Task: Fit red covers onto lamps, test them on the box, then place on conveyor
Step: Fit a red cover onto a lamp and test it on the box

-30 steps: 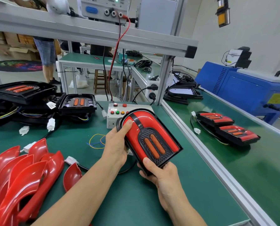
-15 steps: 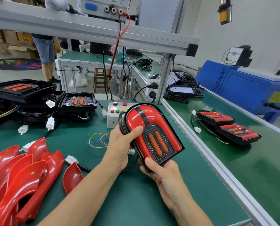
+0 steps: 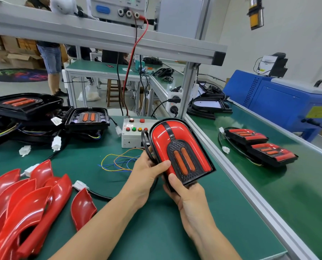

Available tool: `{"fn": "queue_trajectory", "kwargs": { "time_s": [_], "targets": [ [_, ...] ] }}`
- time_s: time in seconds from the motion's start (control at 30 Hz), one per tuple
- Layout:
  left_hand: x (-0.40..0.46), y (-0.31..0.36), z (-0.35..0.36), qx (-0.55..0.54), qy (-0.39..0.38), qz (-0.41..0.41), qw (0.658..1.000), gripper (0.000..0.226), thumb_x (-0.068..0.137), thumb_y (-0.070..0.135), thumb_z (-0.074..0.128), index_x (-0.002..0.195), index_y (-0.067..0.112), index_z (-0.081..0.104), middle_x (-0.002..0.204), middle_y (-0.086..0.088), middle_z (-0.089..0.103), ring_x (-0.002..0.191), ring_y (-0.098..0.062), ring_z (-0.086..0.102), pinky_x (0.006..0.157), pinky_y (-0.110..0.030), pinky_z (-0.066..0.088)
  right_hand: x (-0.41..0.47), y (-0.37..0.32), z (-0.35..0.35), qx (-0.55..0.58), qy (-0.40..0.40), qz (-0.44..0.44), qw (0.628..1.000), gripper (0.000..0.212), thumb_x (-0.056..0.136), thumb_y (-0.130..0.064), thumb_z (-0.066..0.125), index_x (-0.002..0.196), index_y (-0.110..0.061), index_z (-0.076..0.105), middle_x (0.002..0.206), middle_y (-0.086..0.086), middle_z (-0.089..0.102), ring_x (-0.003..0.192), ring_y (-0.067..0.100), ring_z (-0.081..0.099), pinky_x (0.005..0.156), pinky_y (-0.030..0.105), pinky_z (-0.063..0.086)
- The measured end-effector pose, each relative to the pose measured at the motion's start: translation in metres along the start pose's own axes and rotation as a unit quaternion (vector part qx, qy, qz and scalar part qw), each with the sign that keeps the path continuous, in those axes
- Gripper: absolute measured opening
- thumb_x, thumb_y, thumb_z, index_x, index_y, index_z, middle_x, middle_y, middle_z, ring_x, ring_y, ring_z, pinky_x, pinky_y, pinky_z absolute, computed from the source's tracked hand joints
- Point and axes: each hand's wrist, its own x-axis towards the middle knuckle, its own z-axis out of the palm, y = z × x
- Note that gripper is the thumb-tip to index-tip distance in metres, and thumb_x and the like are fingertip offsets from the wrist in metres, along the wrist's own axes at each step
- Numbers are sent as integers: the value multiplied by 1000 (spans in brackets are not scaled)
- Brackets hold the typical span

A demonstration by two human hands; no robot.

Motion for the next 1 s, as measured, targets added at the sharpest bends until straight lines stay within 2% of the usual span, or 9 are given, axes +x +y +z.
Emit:
{"fn": "queue_trajectory", "kwargs": {
  "time_s": [0.1, 0.2, 0.33, 0.47, 0.57, 0.7, 0.87, 0.93, 1.0],
  "targets": [
    [4, 10, 0, -1, 0, -8, 1000, 29, 82, -5, 60, 105, 12, 61, 97, -6, 73, 83, -15, 68, 66, -21, 53, -3, -7, -3, -36, -9, 4, 999, 59, 66, -35, 72, 120, -12, 64, 111, 3, 73, 96, 13, 69, 91, 37, 55],
    [7, 24, -10, -30, -31, -46, 998, 44, 74, 9, 63, 118, 10, 59, 103, -6, 71, 87, -19, 66, 87, -42, 52, -5, -19, -15, -15, 3, 1, 1000, 64, 74, -62, 53, 123, -22, 63, 119, 2, 70, 111, 17, 65, 95, 40, 49],
    [4, 35, -21, -25, -113, -101, 988, 47, 78, 13, 61, 125, 12, 58, 110, -11, 68, 88, -22, 66, 77, -38, 58, -2, -36, -30, 122, -3, 34, 992, 91, 77, -77, 36, 131, -7, 57, 130, 16, 62, 123, 29, 58, 95, 40, 49],
    [1, 29, -8, -21, -155, -127, 979, 46, 76, 11, 65, 121, 16, 63, 112, -12, 68, 88, -24, 67, 77, -35, 58, -1, -35, -19, 167, -38, 91, 981, 81, 65, -77, 62, 112, -11, 73, 122, 20, 66, 112, 35, 64, 79, 46, 58],
    [0, 24, 6, -17, -143, -130, 981, 28, 86, 17, 56, 109, 24, 71, 106, -10, 71, 82, -20, 69, 71, -31, 58, -2, -30, -20, 229, -53, 101, 967, 101, 41, -58, 92, 123, -6, 66, 127, 22, 62, 115, 39, 62, 87, 52, 54],
    [0, 22, 16, 123, -142, -100, 977, 21, 85, 37, 54, 81, 32, 74, 86, 4, 74, 75, -9, 69, 67, -20, 54, -2, -30, -27, 250, -101, 84, 959, 95, 44, -49, 94, 123, -5, 65, 133, 23, 58, 122, 40, 56, 107, 57, 38],
    [0, 20, 15, 272, -106, -98, 951, 47, 98, 53, 33, 86, 22, 65, 84, 13, 71, 78, 1, 63, 80, -16, 41, 0, -32, -36, 244, -87, 82, 962, 84, 41, -48, 94, 112, -10, 73, 126, 18, 64, 109, 33, 66, 89, 47, 55],
    [-3, 22, 4, 402, -66, -48, 912, 30, 97, 50, 40, 89, 26, 57, 87, 15, 61, 82, -3, 56, 74, -13, 39, 4, -35, -41, 239, -71, 66, 966, 79, 43, -50, 92, 110, -12, 74, 125, 15, 65, 108, 31, 67, 91, 47, 53],
    [-8, 24, -14, 589, -60, -25, 805, 22, 90, 45, 53, 101, 26, 58, 102, 8, 55, 99, -10, 52, 86, -25, 41, 9, -40, -49, 242, -46, 48, 968, 67, 55, -50, 85, 110, -13, 75, 125, 14, 66, 107, 30, 67, 89, 46, 53]
  ]
}}
